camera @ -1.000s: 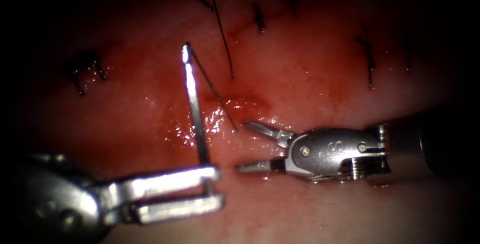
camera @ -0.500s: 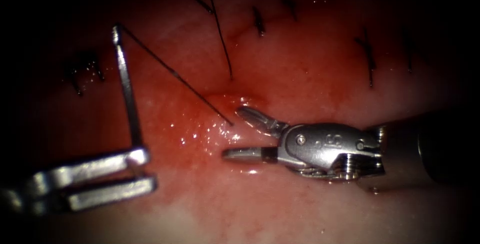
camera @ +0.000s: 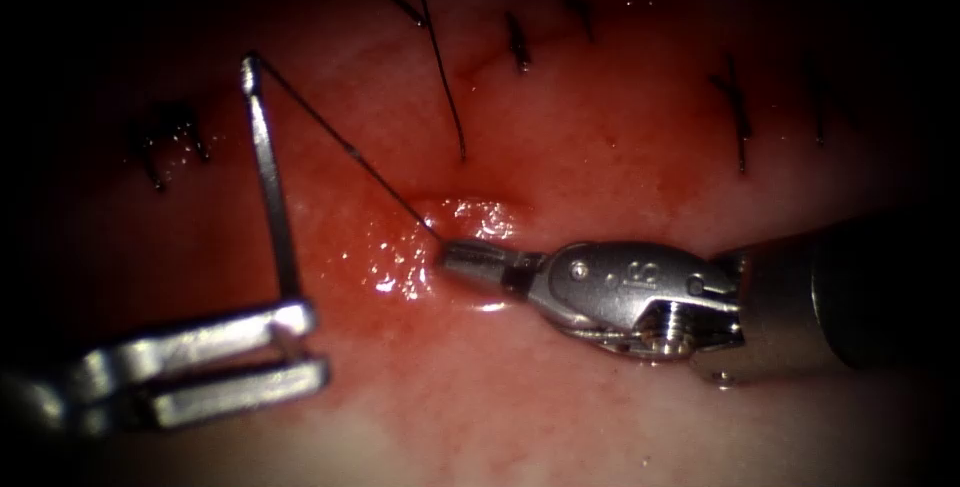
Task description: Wound Closure
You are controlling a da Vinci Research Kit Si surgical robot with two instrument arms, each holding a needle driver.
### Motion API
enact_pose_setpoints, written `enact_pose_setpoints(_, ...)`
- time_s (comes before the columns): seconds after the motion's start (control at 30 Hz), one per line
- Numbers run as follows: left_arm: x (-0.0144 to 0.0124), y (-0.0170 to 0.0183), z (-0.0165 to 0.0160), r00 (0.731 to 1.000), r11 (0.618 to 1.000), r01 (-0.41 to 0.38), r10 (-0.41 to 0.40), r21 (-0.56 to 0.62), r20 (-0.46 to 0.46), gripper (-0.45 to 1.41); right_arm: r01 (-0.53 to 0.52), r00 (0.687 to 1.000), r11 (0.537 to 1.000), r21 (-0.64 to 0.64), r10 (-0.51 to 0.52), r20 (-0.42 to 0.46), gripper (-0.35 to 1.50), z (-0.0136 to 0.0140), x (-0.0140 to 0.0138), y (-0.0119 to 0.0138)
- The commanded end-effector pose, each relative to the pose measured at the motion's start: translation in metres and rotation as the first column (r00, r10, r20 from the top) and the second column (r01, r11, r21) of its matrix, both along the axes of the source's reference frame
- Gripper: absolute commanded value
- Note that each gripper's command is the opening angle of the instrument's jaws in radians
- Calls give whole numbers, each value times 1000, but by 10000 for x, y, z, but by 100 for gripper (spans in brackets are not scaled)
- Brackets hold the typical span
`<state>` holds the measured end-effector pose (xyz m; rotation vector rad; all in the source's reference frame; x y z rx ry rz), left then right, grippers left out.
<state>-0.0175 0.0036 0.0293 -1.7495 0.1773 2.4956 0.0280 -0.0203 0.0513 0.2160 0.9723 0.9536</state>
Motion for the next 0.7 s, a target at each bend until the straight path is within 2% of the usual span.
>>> enact_pose_setpoints(0.03, -6, -9, 7, 1000, 1000, -2, 2, 1, 2, -45, -69, 998, 996, 54, 70, -9, -35, -3, 3, -10)
enact_pose_setpoints(0.17, -7, -11, 11, 1000, 1000, -3, 3, -3, 4, -45, -130, 990, 986, 103, 135, -42, -35, -13, 0, -7)
enact_pose_setpoints(0.33, -7, -11, 19, 1000, 1000, -2, 2, 1, 9, -45, -150, 987, 983, 110, 156, -49, -35, -34, 1, -12)
enact_pose_setpoints(0.7, -3, -16, 49, 1000, 997, -25, 26, 75, -17, -45, -4, 999, 986, 165, 13, -52, -35, -109, 16, -96)
